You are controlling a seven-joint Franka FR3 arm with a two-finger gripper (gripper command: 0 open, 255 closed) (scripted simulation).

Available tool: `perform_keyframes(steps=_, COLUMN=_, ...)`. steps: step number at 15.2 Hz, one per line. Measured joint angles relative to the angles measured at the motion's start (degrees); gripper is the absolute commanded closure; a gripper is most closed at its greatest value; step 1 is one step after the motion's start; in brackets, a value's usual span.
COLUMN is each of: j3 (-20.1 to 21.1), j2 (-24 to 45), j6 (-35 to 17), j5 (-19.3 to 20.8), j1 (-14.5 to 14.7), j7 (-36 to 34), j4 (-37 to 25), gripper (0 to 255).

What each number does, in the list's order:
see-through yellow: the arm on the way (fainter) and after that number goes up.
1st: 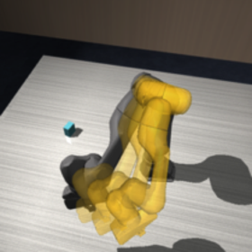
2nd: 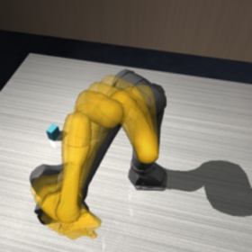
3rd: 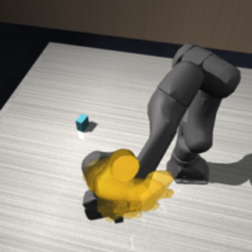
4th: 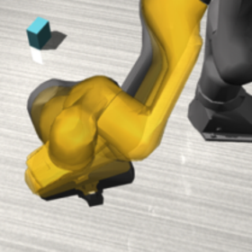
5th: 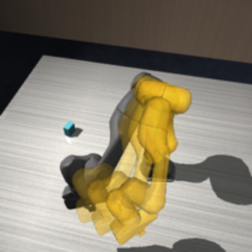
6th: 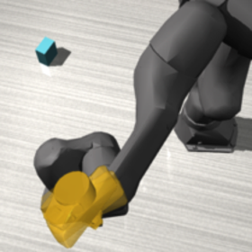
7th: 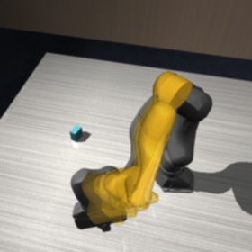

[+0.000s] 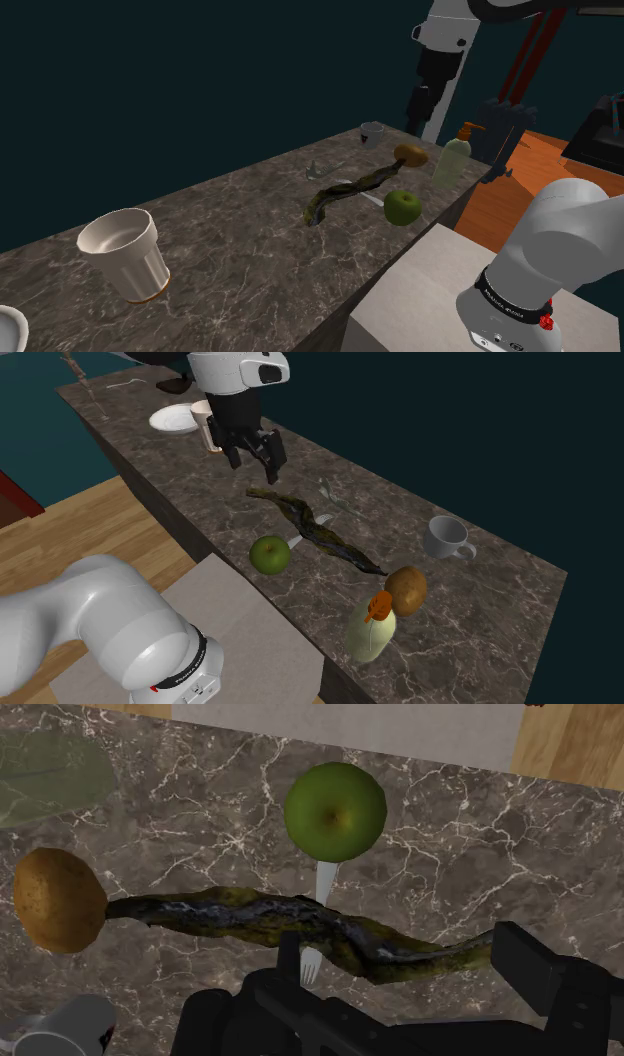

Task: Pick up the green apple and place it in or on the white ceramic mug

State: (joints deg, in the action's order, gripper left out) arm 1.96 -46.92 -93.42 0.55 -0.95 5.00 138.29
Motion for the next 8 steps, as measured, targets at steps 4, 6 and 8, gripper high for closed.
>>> perform_keyframes(steps=4, j3=-0.53, j2=-2.99, j6=-3.35, j5=0.29, j1=0.58, j7=1.66, j4=5.20, gripper=0)
perform_keyframes(steps=6, j3=-1.26, j2=-6.08, j6=-7.13, j5=0.75, j1=1.01, j7=3.36, j4=11.05, gripper=0)
perform_keyframes(steps=8, j3=-2.31, j2=-8.78, j6=-11.29, j5=1.45, j1=1.27, j7=5.35, j4=16.74, gripper=0)
